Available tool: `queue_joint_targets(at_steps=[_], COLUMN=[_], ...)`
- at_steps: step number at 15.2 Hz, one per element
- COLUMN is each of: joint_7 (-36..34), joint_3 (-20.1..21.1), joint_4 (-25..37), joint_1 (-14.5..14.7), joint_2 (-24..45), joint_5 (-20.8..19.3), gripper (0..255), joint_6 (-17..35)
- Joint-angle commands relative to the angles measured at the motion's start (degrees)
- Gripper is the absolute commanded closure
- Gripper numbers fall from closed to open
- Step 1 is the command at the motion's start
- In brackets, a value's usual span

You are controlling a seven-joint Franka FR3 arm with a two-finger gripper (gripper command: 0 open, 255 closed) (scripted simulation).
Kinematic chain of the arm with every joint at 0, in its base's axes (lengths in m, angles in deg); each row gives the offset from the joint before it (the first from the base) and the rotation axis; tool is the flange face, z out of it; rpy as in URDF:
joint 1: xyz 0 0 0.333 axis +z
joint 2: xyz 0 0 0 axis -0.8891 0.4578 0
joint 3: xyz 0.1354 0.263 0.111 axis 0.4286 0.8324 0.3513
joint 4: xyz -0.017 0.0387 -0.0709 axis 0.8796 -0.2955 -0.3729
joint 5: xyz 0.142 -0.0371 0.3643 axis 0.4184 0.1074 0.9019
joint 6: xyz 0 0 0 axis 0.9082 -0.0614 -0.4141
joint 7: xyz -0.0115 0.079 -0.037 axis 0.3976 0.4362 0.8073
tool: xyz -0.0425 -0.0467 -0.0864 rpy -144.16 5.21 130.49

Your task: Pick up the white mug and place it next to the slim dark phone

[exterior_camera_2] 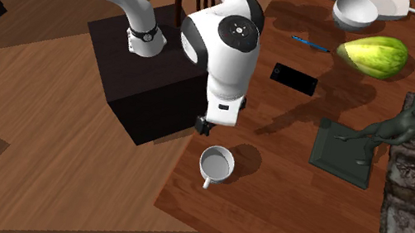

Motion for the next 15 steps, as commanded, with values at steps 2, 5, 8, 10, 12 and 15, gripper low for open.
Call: queue_joint_targets(at_steps=[2,5,8,10,12,15], joint_7=[-0.2,-0.5,-0.6,-0.6,-0.7,-0.8], joint_3=[-0.2,-0.4,-0.6,-0.7,-0.7,-0.8], joint_4=[7.0,14.4,15.9,15.4,15.0,14.7], joint_1=[0.5,1.4,1.7,1.7,1.7,1.7], joint_2=[7.3,14.4,17.0,17.6,18.4,19.0], joint_5=[-1.7,-3.1,-3.6,-3.7,-3.8,-4.0], gripper=[0,0,0,0,0,0], joint_6=[0.1,-0.3,0.6,1.8,3.0,3.9])
